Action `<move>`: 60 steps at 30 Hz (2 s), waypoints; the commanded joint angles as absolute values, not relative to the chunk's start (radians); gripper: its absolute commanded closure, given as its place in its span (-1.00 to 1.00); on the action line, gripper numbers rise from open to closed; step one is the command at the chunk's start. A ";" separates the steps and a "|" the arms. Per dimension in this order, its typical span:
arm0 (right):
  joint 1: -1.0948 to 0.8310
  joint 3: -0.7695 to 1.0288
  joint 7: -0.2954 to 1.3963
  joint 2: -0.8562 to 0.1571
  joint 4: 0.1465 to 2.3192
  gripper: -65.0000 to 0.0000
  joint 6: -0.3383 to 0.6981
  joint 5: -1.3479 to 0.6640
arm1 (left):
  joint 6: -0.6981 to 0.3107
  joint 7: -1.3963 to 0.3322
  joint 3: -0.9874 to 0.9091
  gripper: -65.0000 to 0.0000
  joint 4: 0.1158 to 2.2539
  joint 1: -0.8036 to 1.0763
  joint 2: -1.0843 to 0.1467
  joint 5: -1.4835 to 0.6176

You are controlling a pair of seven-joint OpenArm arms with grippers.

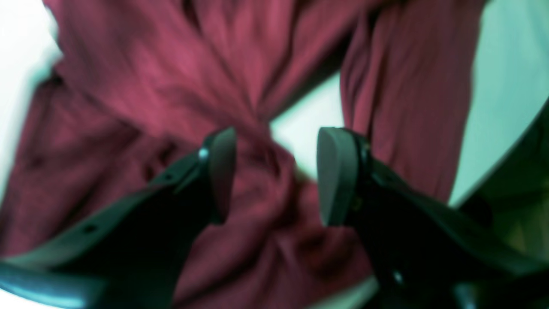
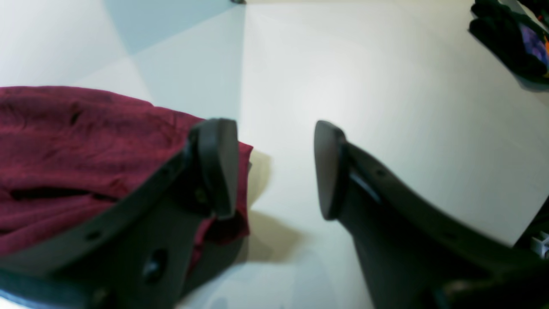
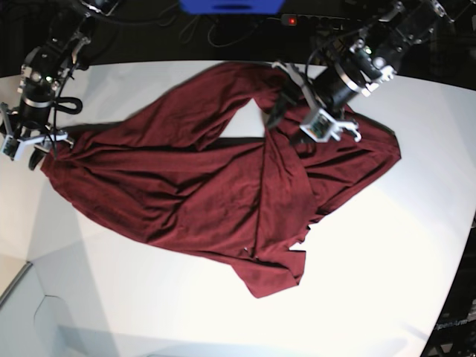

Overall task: Layout the t-shirt on the table in an organized manner, then fold the t-shirt properly
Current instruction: 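Grasp a fold of the red shirt with the left gripper, then drag the held fold away from the right gripper and release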

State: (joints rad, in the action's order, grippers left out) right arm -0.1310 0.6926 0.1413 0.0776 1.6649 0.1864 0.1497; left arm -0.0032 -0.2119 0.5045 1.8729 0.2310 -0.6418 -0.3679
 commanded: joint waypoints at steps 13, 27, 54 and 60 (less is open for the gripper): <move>-0.133 0.651 0.111 0.068 1.669 0.09 0.179 0.143 | 0.007 -0.189 0.142 0.06 1.391 -0.076 -0.165 -0.291; -0.130 0.653 0.111 0.067 1.649 0.09 0.179 0.143 | 0.012 -0.186 0.136 0.06 1.127 -0.262 -0.051 -0.110; -0.124 0.653 0.110 0.064 1.607 0.09 0.179 0.143 | 0.012 -0.186 0.134 1.00 1.121 -0.259 -0.077 -0.114; -0.122 0.653 0.110 0.064 1.607 0.09 0.179 0.143 | 0.012 -0.194 0.068 1.00 1.291 -0.229 -0.081 -0.105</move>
State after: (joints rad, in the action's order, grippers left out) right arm -0.1310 0.6514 0.1371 0.0723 1.5917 0.1860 0.1497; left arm 0.0040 -0.2169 0.0738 1.2736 -0.2070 -0.0738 -0.1120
